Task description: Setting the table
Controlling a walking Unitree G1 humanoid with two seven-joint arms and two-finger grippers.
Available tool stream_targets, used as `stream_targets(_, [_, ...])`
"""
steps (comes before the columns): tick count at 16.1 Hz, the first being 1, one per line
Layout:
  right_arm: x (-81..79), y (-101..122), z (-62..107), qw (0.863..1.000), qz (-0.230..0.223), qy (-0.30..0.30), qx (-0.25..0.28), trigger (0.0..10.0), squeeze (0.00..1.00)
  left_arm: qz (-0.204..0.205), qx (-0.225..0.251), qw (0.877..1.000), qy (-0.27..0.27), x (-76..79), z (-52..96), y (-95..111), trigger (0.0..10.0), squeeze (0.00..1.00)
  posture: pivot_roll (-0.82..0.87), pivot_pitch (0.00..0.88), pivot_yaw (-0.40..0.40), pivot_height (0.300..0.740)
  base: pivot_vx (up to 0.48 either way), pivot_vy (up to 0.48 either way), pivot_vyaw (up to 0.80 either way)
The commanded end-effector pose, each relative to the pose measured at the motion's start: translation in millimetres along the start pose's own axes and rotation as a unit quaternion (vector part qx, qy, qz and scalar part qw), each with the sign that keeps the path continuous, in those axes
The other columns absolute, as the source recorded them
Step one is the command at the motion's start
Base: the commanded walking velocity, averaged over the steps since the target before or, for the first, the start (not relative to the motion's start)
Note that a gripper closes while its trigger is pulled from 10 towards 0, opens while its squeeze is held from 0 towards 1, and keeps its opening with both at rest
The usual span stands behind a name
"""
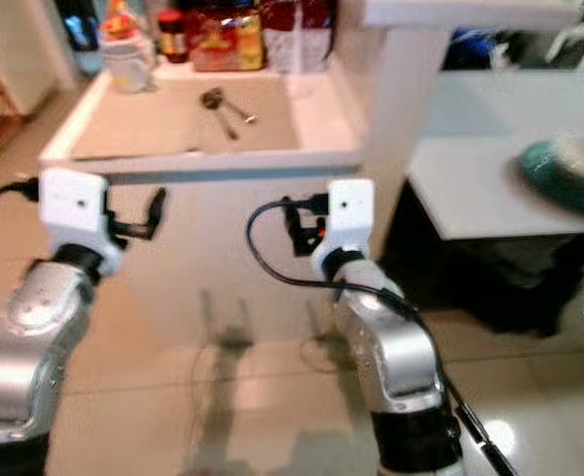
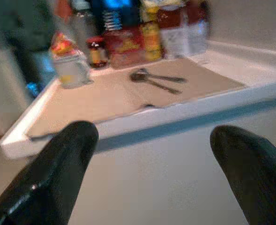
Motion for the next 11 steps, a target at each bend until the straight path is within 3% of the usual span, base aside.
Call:
stream_targets(1, [0.4,9.8,-1.4,1.0,0.017,-0.003,0.014,10.0,0.0,-0.004,0.029,1.0,-0.011,1.2,1.0,14.4,10.0,0.0,0.06,0.0,0.016,0.74,0.0,0.0,0.0])
stream_targets(2, [-3.1,10.7,-4.4,1.0,0.021,0.005,0.016,10.0,0.0,-0.025,0.038,0.999,-0.004,-2.0,0.8,18.8,10.0,0.0,0.08,0.0,0.002,0.74,0.292,0.0,0.0])
stream_targets(4, [-5.3,13.4,-7.1,1.0,0.002,0.007,0.019,10.0,0.0,-0.018,0.035,0.999,0.012,-8.9,0.5,19.4,10.0,0.0,0.1,0.0,-0.007,0.74,0.405,0.0,0.0])
stream_targets(5, [-7.2,20.1,-10.8,0.999,-0.002,0.014,0.031,10.0,0.0,-0.026,0.012,0.999,0.036,-18.4,0.6,13.1,10.0,0.0,0.11,0.0,-0.028,0.74,0.428,0.0,0.0])
stream_targets(11, [4.6,31.8,-16.2,0.999,0.0,0.009,0.05,10.0,0.0,-0.044,-0.01,0.995,0.087,-45.0,12.6,3.7,10.0,0.0,0.14,0.0,-0.058,0.74,0.433,0.0,0.0])
Point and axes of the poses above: a point about 5 cm out from each wrist's last joint towards the gripper, its own z axis pointing back from the gripper into the wrist, its own y axis along the axis of the wrist's last joint, x = y × z, the point moved 5 cm from there along -z, pointing out of the wrist towards the gripper, and after that the axes turned 10 degrees about -z, right-handed, at the moved point
